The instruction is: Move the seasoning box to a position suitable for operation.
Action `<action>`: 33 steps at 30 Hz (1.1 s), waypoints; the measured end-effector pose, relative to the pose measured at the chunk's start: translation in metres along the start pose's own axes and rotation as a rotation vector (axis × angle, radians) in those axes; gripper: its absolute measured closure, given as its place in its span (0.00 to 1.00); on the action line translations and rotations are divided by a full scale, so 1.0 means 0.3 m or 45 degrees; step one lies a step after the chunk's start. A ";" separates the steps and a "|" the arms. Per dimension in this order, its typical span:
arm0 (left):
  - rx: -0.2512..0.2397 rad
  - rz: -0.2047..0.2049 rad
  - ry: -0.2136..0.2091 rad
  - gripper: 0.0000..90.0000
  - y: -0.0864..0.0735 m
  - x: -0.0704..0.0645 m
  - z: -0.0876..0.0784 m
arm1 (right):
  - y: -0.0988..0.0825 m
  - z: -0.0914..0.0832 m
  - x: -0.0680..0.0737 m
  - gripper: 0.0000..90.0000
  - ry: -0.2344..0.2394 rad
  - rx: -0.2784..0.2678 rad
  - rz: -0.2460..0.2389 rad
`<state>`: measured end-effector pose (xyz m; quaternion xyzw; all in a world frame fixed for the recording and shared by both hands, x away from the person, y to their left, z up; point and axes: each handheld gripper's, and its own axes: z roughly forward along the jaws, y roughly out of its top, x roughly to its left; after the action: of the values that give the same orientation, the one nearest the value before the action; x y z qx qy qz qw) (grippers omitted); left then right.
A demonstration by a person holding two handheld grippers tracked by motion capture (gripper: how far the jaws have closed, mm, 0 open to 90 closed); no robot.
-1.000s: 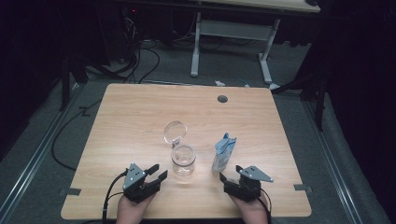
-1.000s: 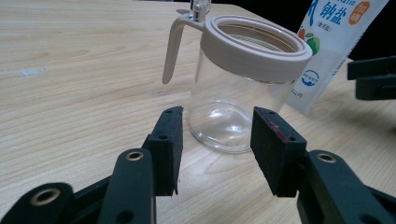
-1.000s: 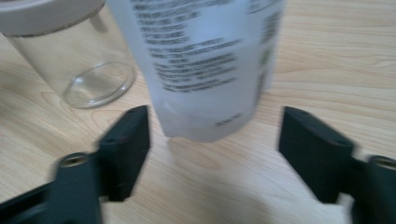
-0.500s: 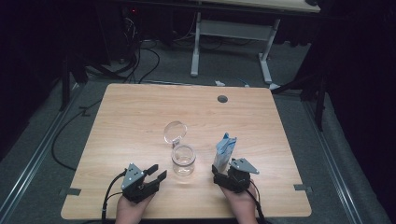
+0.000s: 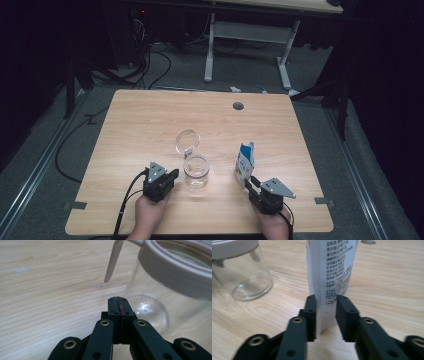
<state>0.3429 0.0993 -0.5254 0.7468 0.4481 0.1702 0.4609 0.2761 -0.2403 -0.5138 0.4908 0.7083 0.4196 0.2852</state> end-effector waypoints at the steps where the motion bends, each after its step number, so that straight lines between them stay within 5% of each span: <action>1: 0.004 0.003 0.001 1.00 0.004 -0.003 0.009 | 0.000 -0.004 -0.006 0.86 0.003 -0.001 -0.004; 24: 0.028 0.032 -0.067 0.99 0.025 -0.122 0.089 | -0.006 -0.018 -0.064 0.88 0.028 -0.021 -0.005; 33: -0.038 0.118 0.009 0.76 0.005 -0.039 -0.022 | 0.016 -0.018 -0.066 0.61 0.138 -0.081 0.035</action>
<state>0.3329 0.0929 -0.5190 0.7593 0.4120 0.2007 0.4620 0.2810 -0.2596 -0.5072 0.4677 0.7022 0.4717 0.2562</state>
